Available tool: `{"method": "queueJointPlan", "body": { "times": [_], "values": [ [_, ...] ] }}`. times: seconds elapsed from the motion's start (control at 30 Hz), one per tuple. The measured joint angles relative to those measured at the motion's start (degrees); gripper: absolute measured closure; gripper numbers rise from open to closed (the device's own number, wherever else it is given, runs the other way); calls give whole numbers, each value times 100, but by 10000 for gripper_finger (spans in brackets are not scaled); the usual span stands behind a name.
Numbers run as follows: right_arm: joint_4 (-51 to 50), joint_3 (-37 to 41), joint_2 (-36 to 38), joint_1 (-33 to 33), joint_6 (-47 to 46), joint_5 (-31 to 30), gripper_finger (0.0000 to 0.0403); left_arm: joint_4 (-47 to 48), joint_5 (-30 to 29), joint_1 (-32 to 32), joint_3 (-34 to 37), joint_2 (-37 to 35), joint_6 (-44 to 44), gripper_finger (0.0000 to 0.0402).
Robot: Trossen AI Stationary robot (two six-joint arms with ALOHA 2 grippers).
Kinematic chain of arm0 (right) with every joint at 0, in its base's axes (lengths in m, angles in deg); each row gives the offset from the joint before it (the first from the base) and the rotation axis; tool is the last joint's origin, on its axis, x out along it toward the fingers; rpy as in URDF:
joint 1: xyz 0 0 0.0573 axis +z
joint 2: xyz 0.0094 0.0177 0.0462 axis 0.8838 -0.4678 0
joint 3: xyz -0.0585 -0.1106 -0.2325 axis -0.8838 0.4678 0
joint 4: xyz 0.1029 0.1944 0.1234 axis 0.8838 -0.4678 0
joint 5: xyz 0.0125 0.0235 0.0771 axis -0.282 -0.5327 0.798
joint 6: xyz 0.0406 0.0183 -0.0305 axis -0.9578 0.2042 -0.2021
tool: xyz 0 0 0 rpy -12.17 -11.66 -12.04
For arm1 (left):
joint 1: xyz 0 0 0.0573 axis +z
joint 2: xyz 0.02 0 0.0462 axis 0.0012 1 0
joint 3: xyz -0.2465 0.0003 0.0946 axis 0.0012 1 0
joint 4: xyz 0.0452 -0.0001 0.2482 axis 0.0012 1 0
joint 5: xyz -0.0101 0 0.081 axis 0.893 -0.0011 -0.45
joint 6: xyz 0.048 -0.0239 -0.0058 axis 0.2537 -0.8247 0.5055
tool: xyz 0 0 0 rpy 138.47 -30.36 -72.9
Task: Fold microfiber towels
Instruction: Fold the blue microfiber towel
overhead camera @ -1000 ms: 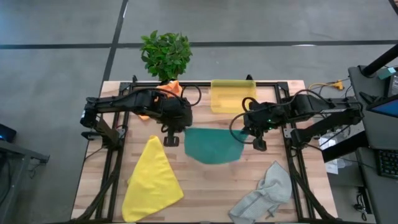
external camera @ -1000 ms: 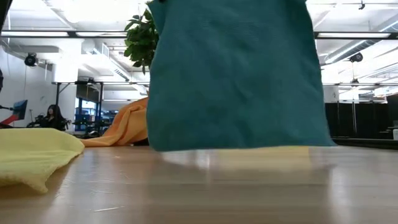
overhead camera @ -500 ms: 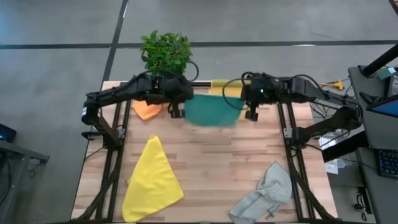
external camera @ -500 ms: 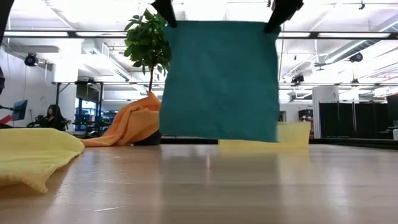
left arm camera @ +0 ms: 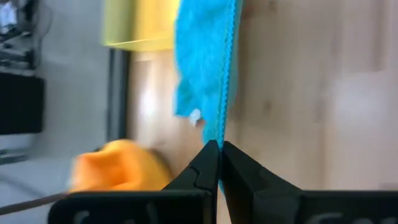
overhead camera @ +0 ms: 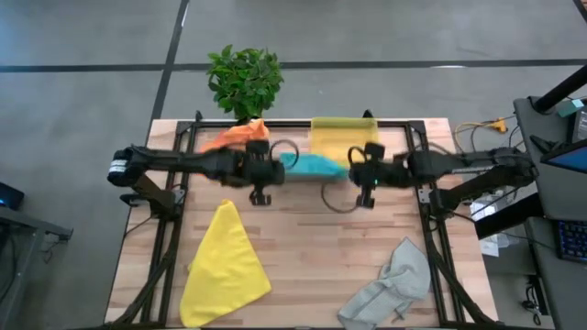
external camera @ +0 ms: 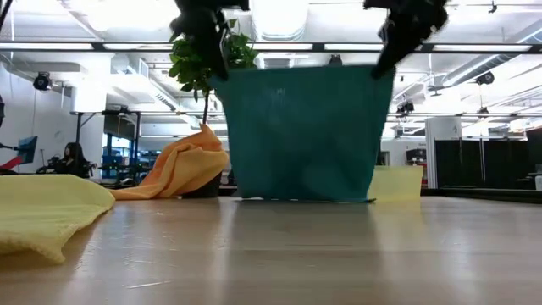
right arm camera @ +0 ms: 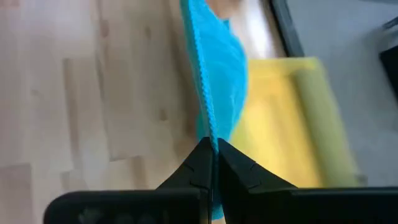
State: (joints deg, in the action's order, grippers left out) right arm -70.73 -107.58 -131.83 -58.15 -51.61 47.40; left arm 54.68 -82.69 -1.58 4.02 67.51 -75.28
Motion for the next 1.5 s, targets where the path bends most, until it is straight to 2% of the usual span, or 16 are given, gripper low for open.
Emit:
{"method": "queueJointPlan", "body": {
  "times": [0.17,0.33,0.53,0.77,1.0,1.27,1.5],
  "values": [
    [354,861,14,748,-1022,-568,395,-1041,148,-410,1254,-328,-667,402],
    [595,1213,21,1385,-1766,-774,395,-1720,530,-798,1854,-503,-1099,402],
    [753,1268,21,2016,-2568,-664,394,-2392,1081,-1223,2099,-488,-1301,402],
    [1349,1478,23,2512,-3075,75,394,-3082,1749,-1401,2291,-462,-1614,402],
    [1577,1730,-72,2797,-3583,115,394,-4142,2198,-1412,2867,-421,-2090,402],
    [2447,1919,-622,3061,-3669,516,394,-4690,2678,-1475,3188,-130,-2527,402],
    [2763,1957,-1279,3419,-3997,669,394,-4932,3018,-1671,3196,193,-2715,402]
  ]
}}
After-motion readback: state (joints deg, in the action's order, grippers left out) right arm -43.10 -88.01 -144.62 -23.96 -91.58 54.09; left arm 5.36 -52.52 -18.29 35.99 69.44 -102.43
